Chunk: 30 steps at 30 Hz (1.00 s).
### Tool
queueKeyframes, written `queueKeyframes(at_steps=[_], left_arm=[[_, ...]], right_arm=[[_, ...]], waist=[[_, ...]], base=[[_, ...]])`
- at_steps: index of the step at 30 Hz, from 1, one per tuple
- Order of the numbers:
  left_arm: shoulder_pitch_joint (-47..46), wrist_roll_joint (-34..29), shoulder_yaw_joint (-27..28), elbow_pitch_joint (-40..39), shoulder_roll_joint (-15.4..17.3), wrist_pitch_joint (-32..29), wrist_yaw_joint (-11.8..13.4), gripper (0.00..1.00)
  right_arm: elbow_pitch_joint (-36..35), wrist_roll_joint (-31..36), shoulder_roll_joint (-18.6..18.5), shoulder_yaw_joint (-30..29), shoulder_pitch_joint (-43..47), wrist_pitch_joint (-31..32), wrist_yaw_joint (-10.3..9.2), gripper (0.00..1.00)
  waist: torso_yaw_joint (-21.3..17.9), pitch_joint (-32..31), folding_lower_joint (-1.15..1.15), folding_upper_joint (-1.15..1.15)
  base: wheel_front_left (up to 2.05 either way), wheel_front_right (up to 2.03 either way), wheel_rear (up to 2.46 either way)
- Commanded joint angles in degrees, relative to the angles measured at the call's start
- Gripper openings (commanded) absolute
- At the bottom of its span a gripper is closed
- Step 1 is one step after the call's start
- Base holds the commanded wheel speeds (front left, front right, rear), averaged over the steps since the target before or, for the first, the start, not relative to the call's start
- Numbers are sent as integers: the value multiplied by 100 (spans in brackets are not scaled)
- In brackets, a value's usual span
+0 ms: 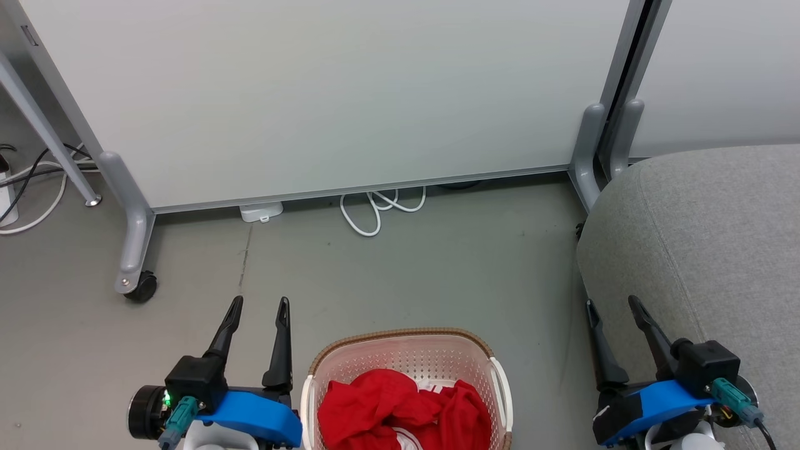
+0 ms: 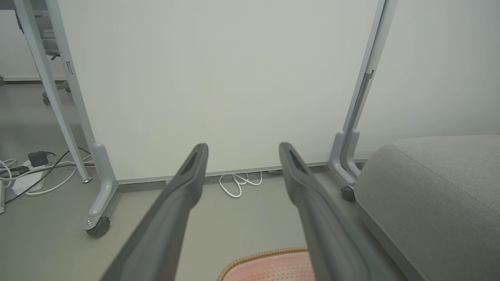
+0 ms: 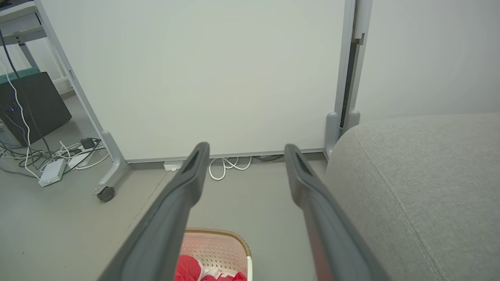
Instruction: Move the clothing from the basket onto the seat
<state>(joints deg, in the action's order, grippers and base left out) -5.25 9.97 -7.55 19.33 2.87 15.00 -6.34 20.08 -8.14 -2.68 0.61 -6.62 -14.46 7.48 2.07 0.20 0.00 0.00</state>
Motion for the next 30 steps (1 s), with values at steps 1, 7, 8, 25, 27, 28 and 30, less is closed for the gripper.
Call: queueKeyframes(at_steps=[1, 7, 8, 25, 27, 28, 30], left_arm=[[-50, 7, 8, -4, 3, 28, 27, 100], [-32, 29, 10, 5, 2, 28, 21, 100], [-22, 32, 15, 3, 2, 28, 24, 100], [-410, -88, 11, 85, 9, 24, -31, 100], [-537, -115, -2, 119, 23, 23, -49, 100], [-617, -141, -17, 155, 37, 23, -60, 100], [-773, -154, -57, 255, 60, 23, -72, 100]], right_arm=[[3, 7, -38, 10, -42, -36, 3, 100], [-12, -5, -38, 14, -26, -43, 3, 100], [-9, -9, -38, 20, -31, -43, 3, 100], [-417, 61, -35, 182, -669, -26, 3, 100], [-502, 52, -34, 213, -825, -35, 3, 100], [-550, 38, -33, 233, -916, -38, 3, 100], [-607, 11, -33, 268, -1074, -49, 3, 100]], waist=[[0, -3, 0, 0], [0, -13, 0, 0], [-5, -12, 0, 0], [-451, 1239, 0, 0], [-539, 1549, 0, 0], [-592, 1726, 0, 0], [-687, 2024, 0, 0]], base=[[0, 0, 0], [0, 0, 0], [0, 0, 0], [0, 0, 0], [0, 0, 0], [0, 0, 0], [0, 0, 0]])
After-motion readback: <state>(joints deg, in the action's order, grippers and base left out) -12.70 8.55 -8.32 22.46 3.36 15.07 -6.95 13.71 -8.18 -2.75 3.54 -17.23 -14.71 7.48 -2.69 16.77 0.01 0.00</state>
